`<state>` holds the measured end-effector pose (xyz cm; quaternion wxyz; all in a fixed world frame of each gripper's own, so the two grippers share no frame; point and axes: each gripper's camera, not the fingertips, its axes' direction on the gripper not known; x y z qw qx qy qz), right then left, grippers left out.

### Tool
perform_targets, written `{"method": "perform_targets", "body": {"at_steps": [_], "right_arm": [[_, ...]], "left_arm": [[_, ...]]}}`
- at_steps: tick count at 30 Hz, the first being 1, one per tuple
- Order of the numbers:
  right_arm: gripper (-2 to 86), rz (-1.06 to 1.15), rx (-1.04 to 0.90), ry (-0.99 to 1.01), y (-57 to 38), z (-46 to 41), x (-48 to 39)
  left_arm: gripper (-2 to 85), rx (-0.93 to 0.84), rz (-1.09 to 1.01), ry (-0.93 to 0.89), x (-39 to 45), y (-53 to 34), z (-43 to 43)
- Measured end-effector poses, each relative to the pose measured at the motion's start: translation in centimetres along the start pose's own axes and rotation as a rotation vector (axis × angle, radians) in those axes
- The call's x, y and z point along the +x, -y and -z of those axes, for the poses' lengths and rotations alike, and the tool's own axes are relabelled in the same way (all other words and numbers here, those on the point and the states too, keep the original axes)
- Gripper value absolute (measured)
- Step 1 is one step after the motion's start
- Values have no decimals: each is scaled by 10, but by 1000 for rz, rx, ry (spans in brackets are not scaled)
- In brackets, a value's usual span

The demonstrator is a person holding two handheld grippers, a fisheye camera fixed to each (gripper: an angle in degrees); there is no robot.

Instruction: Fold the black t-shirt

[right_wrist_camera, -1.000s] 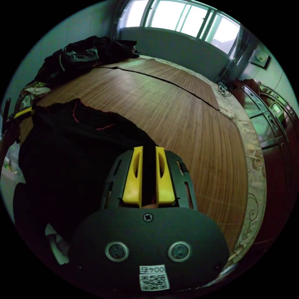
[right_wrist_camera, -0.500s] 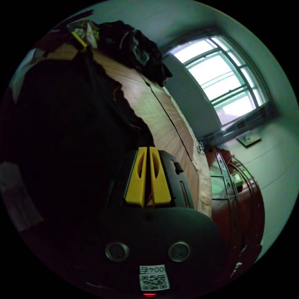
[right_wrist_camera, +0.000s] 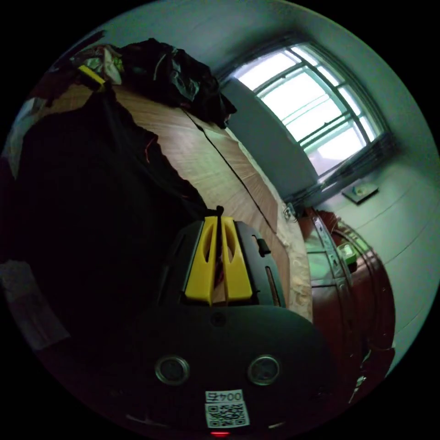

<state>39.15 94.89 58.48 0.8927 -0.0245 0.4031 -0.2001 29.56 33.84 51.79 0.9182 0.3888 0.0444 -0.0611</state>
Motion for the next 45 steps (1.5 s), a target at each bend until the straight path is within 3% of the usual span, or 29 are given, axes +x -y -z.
{"method": "perform_targets", "body": {"at_steps": [6,13,16,20,22,27,30,40,45], "right_arm": [[0,202,29,-18,-10,7,-41],[5,79,16,-77,-17,-7,-8],[15,-91,-76,-115,-24,-32,32],[50,-428,-279,34,-54,-76,97],[59,-510,-304,153,-70,-86,113],[100,-709,-323,682,-116,-119,138],[106,-811,-316,822,-137,-134,144],[53,-804,-368,696,-139,-150,154],[10,-556,-270,447,-114,-120,141]], "left_arm": [[15,-27,46,-23,-9,-3,-11],[16,-38,42,-19,-15,-1,-15],[17,-39,47,-18,-18,-1,-17],[17,-43,52,-17,-20,-2,-20],[17,-48,60,-21,-24,-4,-22],[17,-46,79,-30,-30,-6,-25],[16,-49,79,-30,-32,-6,-27],[16,-61,72,-31,-36,-5,-32],[17,-64,72,-30,-38,-6,-34]]}}
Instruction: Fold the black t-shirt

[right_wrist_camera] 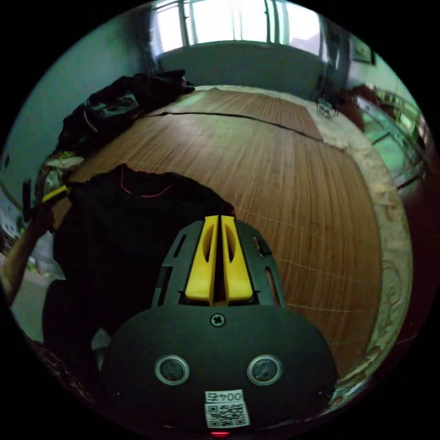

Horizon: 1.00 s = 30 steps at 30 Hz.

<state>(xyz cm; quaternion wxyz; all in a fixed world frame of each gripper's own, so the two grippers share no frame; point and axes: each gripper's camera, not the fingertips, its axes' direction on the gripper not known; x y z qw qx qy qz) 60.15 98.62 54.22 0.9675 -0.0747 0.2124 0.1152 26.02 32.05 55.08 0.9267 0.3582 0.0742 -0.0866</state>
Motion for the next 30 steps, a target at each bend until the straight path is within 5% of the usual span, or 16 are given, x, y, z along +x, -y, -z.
{"method": "perform_targets", "body": {"at_steps": [9,19,23,30], "right_arm": [[11,600,91,-313,-36,3,-96],[106,286,107,-122,-26,5,-22],[90,74,48,120,-16,-5,31],[86,117,-58,238,-7,-38,50]], "left_arm": [[17,-8,3,1,-3,-3,-5],[18,-13,-11,0,-5,-4,-8],[18,-11,-11,0,-4,-3,-9],[17,-16,-12,0,-2,-4,-11]]}}
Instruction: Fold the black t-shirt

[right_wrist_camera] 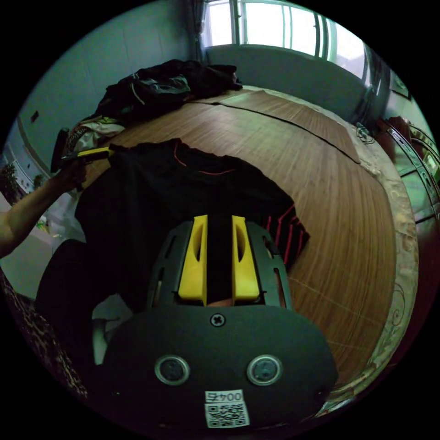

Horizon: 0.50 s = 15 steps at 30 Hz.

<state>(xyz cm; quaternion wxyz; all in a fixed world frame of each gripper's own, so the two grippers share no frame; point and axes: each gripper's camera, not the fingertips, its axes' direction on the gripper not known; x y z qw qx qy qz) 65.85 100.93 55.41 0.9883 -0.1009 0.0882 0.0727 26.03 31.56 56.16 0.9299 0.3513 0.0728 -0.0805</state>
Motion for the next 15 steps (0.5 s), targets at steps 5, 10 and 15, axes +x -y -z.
{"method": "perform_targets", "body": {"at_steps": [5,10,15], "right_arm": [[70,5,-33,7,-2,-9,18],[7,-50,43,-17,-3,3,47],[-1,-278,132,29,-5,16,117]], "left_arm": [[17,-4,-4,1,1,0,0],[17,-4,-1,2,3,1,0],[18,-5,0,5,6,2,-1]]}}
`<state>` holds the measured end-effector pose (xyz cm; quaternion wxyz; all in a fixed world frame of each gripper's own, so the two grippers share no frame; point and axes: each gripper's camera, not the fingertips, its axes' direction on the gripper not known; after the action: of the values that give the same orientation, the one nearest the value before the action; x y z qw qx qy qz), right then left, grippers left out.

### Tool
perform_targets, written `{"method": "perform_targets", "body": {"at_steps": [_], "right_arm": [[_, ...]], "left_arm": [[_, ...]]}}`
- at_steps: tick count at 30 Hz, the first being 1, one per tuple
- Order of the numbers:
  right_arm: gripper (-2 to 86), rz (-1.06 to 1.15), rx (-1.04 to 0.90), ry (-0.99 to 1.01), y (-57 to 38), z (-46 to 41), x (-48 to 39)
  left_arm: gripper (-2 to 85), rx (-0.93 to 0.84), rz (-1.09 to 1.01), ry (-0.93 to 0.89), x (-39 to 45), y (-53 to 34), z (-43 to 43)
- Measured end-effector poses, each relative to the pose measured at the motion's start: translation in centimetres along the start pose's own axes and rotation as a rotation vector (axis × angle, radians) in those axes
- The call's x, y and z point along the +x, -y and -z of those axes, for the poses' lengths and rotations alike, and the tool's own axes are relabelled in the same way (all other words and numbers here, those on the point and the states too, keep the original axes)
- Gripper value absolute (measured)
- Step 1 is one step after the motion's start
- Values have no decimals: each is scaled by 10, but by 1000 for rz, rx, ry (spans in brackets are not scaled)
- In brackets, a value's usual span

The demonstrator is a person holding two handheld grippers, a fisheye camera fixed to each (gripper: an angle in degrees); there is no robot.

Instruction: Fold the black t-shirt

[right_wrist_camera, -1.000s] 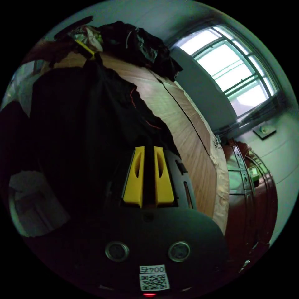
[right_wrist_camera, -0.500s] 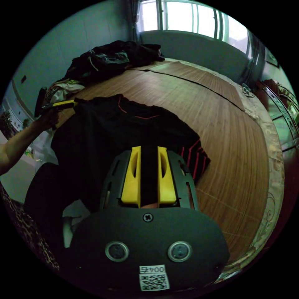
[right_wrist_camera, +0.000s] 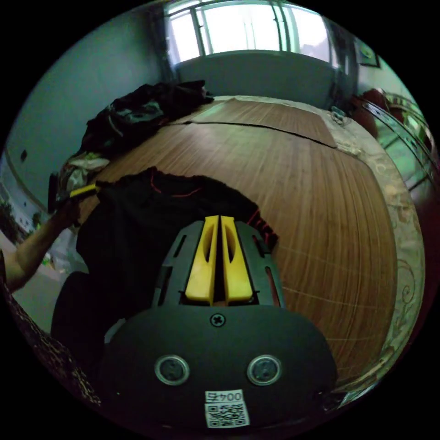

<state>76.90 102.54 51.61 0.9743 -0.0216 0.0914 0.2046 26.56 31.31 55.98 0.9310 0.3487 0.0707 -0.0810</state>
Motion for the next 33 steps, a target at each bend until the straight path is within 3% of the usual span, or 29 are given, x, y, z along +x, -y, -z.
{"method": "perform_targets", "body": {"at_steps": [8,17,28,33], "right_arm": [[21,-216,-112,178,6,-31,72],[109,-329,53,355,-12,-11,102],[133,-82,-97,24,14,-29,43],[21,31,11,-127,14,-14,10]], "left_arm": [[19,-5,9,2,7,0,-1],[19,-14,6,3,23,-2,0],[21,-29,9,5,49,-3,5],[20,-4,-15,21,66,-5,13]]}}
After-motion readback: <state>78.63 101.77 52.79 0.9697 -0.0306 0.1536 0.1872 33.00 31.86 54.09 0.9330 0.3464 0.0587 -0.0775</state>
